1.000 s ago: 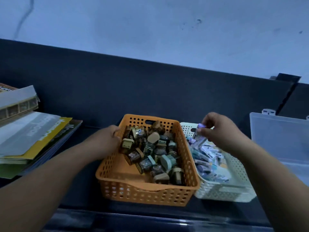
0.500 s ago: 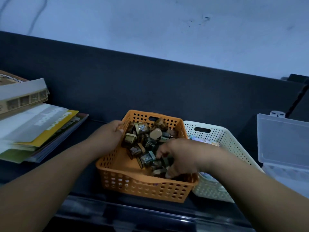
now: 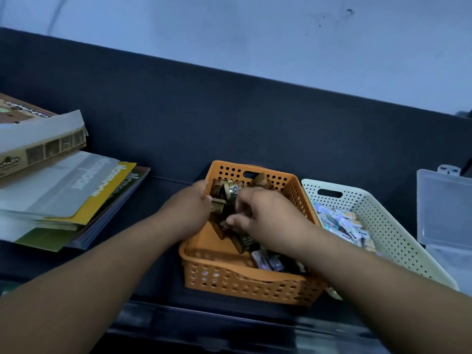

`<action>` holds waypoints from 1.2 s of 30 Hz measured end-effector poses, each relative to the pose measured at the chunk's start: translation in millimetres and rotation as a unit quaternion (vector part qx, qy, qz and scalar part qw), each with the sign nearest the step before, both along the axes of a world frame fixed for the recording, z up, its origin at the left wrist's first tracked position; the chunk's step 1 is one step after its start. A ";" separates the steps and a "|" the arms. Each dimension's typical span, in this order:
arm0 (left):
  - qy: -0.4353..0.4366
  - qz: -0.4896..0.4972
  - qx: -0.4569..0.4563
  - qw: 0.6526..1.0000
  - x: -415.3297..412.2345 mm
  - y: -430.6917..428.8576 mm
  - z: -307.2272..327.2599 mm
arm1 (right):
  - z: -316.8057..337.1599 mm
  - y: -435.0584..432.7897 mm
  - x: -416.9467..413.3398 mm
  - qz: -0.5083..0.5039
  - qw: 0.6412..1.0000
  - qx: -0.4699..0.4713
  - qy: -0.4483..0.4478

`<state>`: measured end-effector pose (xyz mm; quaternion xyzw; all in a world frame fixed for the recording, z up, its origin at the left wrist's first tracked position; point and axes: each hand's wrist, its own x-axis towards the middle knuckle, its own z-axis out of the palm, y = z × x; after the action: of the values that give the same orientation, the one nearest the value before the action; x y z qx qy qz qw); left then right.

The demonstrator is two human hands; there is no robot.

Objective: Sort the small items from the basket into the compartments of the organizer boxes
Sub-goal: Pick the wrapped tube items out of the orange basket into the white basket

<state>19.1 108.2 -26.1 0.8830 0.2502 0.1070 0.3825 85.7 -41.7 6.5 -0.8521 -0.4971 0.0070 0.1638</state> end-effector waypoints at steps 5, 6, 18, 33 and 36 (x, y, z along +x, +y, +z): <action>-0.016 0.006 -0.013 1.000 -0.4 3.6 -6.9 | -0.7 16.5 -13.2 0.111 0.959 -0.198 0.170; -0.019 0.002 -0.024 1.000 -1.0 4.7 -8.5 | -1.9 21.6 -13.7 0.119 0.950 -0.239 0.163; -0.039 -0.027 -0.025 0.999 -1.0 11.1 -17.2 | -22.0 48.1 0.3 0.091 0.885 -0.359 0.281; 0.082 -0.034 0.115 0.989 8.5 3.2 0.0 | 30.5 -103.1 64.5 -0.252 0.953 0.100 0.133; 0.091 -0.036 0.095 0.991 11.2 -3.2 10.1 | 20.8 -108.6 64.6 -0.300 0.953 0.024 0.039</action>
<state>30.4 105.1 -16.0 0.9298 0.2409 0.0354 0.2759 150.3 -150.3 27.3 -0.9568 -0.2119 -0.0207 0.1978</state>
